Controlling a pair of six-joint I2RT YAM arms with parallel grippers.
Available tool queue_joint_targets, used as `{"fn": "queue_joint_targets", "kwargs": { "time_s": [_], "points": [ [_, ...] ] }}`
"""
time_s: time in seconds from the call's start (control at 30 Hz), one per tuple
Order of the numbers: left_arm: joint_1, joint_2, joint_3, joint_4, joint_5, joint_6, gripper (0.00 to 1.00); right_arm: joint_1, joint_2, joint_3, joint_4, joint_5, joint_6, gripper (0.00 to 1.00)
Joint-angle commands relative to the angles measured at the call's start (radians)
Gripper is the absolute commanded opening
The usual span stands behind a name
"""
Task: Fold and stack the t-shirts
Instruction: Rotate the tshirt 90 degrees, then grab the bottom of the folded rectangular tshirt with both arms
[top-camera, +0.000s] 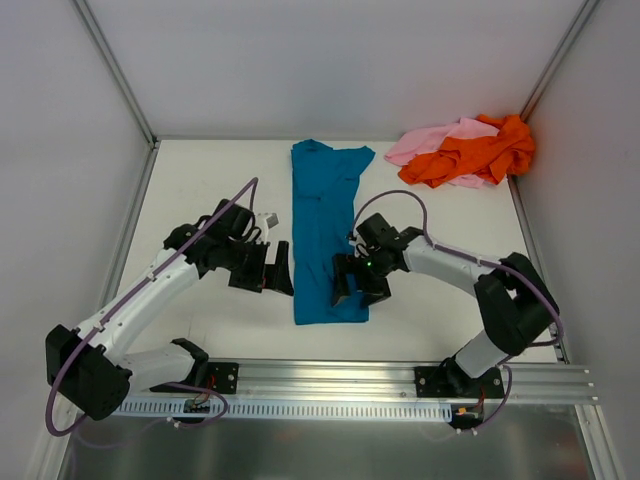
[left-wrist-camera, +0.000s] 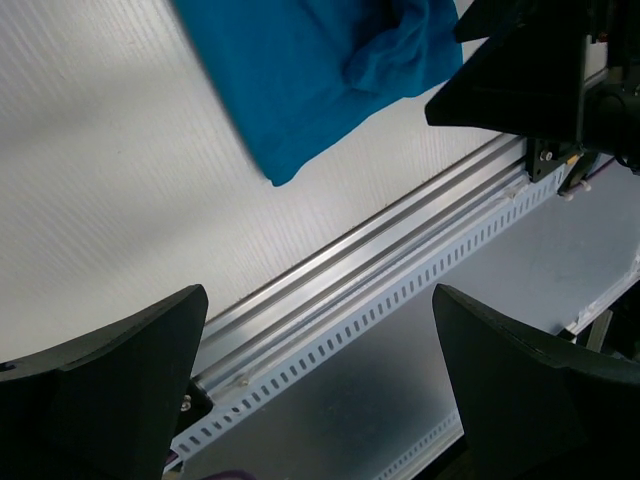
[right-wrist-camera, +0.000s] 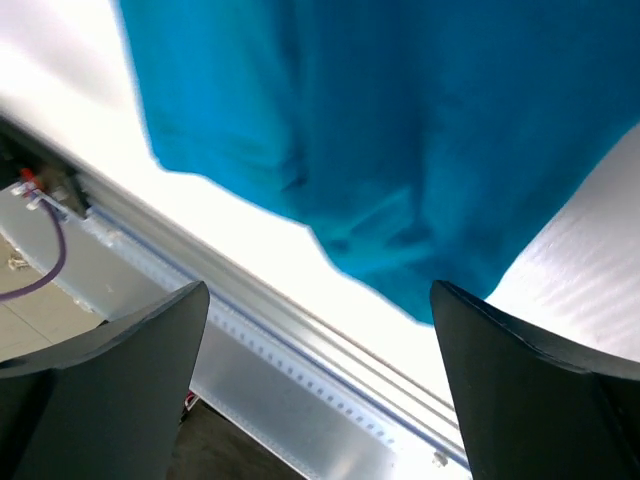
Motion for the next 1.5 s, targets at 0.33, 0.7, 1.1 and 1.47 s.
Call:
{"fn": "queue_joint_targets", "kwargs": {
  "time_s": [0.33,0.7,1.1,1.47],
  "points": [
    [0.044,-0.005,-0.341,0.456,0.278,-0.187,0.99,-0.095,-0.317,0.027,-0.221,0.025,-0.068,1.00],
    [0.044,0.098,-0.475,0.669,0.223,-0.245,0.99,-0.117,-0.271,-0.236,0.014,-0.023,0.000,0.98],
    [0.037,0.317,-0.470,0.815,0.208,-0.244,0.99,-0.118,-0.167,-0.228,0.128,-0.053,0.037,0.94],
    [0.006,0.386,-0.458,0.881,0.183,-0.276,0.99,-0.115,-0.067,-0.233,0.246,-0.072,0.090,0.66]
  ]
}}
